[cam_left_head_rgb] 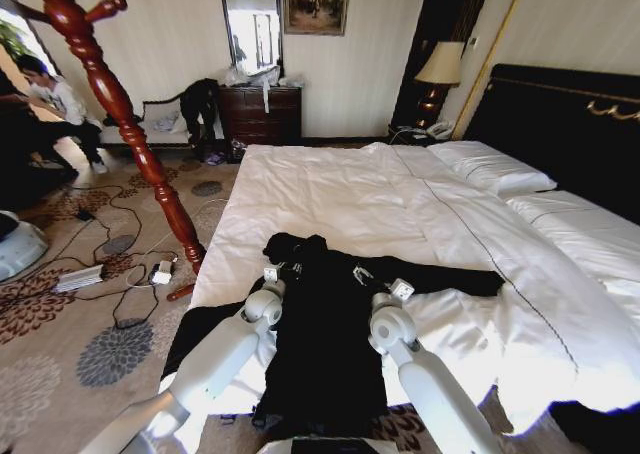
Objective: Pick up the clothes from the bed and hang them on the clothes hanger.
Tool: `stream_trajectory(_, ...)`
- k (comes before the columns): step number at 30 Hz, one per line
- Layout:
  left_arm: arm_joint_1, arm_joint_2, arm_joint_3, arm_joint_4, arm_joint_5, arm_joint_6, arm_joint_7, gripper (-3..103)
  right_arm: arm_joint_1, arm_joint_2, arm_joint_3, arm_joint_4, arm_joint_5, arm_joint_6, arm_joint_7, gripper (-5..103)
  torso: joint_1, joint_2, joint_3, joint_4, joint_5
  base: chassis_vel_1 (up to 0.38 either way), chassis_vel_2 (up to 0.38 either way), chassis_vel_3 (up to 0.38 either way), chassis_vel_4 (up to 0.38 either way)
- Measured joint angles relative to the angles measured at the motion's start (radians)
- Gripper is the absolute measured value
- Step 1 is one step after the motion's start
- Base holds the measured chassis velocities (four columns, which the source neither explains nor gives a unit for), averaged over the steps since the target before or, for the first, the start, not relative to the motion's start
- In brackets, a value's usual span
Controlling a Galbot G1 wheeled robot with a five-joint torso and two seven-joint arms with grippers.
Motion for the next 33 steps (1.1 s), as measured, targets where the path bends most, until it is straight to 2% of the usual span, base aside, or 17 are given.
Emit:
stream_trajectory(6,-0.005,-0.005,-0.019,0.004,-0.006,-0.002,0.001,15,-0.010,0.000,0.004,0.001,-0.005,0.001,0.001,100,0.000,0.000,0.000,0.0000,-0.0001,0.000,0.000,0.000,0.000)
stream_trajectory(9,-0.001,0.007,-0.031,0.000,-0.011,-0.003,0.003,3,-0.012,-0.001,0.004,0.002,-0.005,0.001,0.002,100,0.000,0.000,0.000,0.0000,-0.0001,0.000,0.000,0.000,0.000)
stream_trajectory(17,0.010,0.018,-0.050,0.000,-0.014,-0.012,0.020,0,-0.008,0.001,-0.005,-0.004,-0.005,0.001,0.008,100,0.000,0.000,0.000,0.0000,-0.0002,0.000,0.000,0.000,0.000)
stream_trajectory(25,0.028,0.039,-0.111,-0.043,-0.042,-0.019,0.024,0,-0.007,0.002,-0.007,-0.009,-0.005,0.001,0.006,100,0.000,0.000,0.000,0.0001,-0.0002,0.000,0.000,0.000,0.000)
stream_trajectory(28,0.013,0.072,-0.146,-0.073,-0.073,-0.023,0.024,0,-0.001,-0.003,-0.024,-0.009,-0.009,0.014,-0.036,100,0.000,0.000,0.000,0.0000,-0.0001,0.000,0.000,0.000,0.000)
stream_trajectory(31,0.005,0.091,-0.159,-0.091,-0.092,-0.023,0.023,0,0.012,0.000,-0.044,-0.002,0.016,0.018,-0.058,100,0.000,0.000,0.000,-0.0001,-0.0003,0.000,0.000,0.000,0.000)
stream_trajectory(33,0.012,0.120,-0.180,-0.117,-0.110,-0.021,0.021,0,0.030,0.011,-0.066,0.007,0.074,0.018,-0.071,100,0.000,0.000,0.000,-0.0001,-0.0001,0.000,0.000,0.000,0.000)
